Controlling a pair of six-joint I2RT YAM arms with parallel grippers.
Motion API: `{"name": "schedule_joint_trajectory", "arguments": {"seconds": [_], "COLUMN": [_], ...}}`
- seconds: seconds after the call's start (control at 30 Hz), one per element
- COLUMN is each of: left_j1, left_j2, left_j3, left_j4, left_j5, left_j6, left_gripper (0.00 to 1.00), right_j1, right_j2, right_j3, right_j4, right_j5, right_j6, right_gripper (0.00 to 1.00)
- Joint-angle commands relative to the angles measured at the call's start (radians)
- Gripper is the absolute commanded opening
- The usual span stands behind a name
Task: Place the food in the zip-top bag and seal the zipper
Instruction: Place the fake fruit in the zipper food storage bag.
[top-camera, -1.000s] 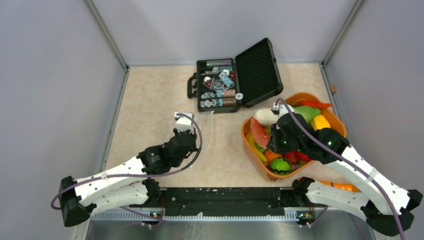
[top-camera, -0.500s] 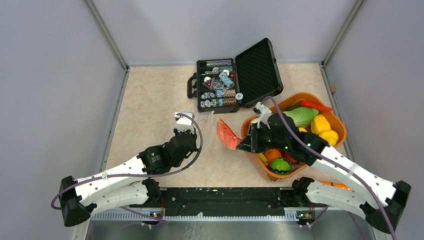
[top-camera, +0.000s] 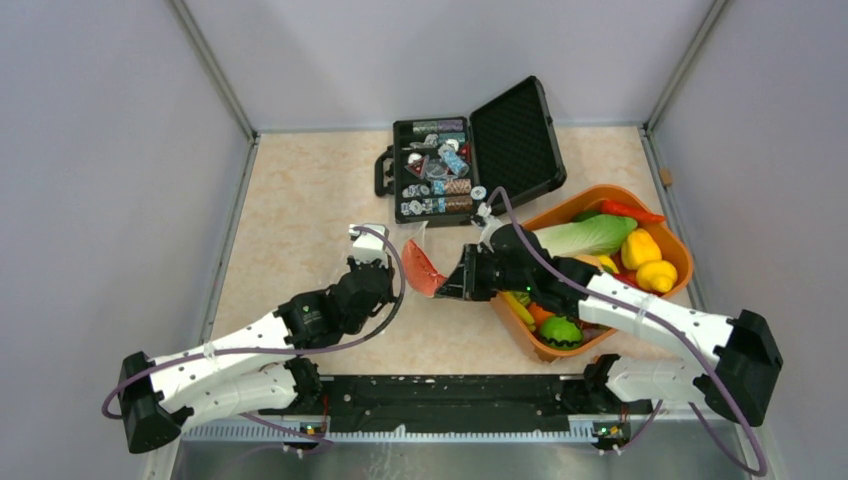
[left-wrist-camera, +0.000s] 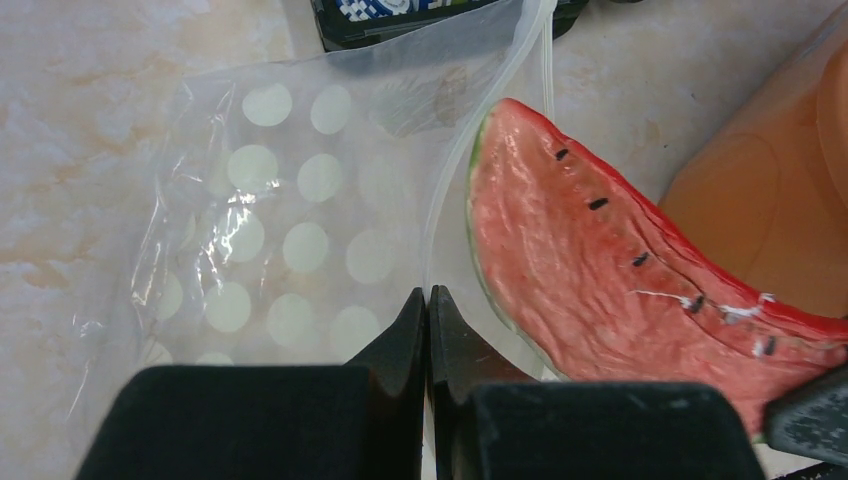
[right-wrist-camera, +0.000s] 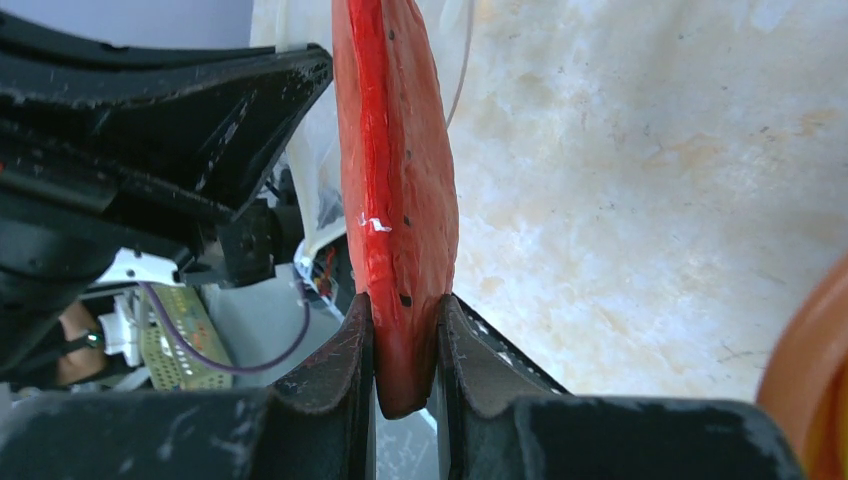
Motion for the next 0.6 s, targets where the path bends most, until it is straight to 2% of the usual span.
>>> {"name": "schedule_joint_trajectory", "arguments": {"seconds": [0.0,0.1,0.23,0.47,0.57], "left_j1": [0.002,0.003,0.001,0.002,0.001], "left_j2": [-0.009,-0.006,0.006,0.036,0.060], "left_j3": [0.011,0.011,0.013,0.010,0.023], "left_j4": [0.047,0.043,0.045,0.108,0.094], "left_j5": [-0.017,-0.031,-0.029,0.109,0.144], "left_j6": [0.003,-0.003,-0.006,0.078,0.073], "left_gripper": [0.00,0.00,0.00,0.00,0.00], "right_j1": [0.007,0.007,0.008,0.007,0.010], "right_j2": [0.017,0.012,0.041,0.134,0.186], "right_j3": [-0.033,-0.069,-0.041,-0.004,0.071], "right_j4": [0.146,0.196,0.133,0.212,0.124], "right_j5": [-0.010,-0.013,0.007,-0.041,0.060], "right_j6": [0.135,0.187,0.190,0.203,0.182], "right_gripper": [0.00,0.00,0.00,0.00,0.00]}}
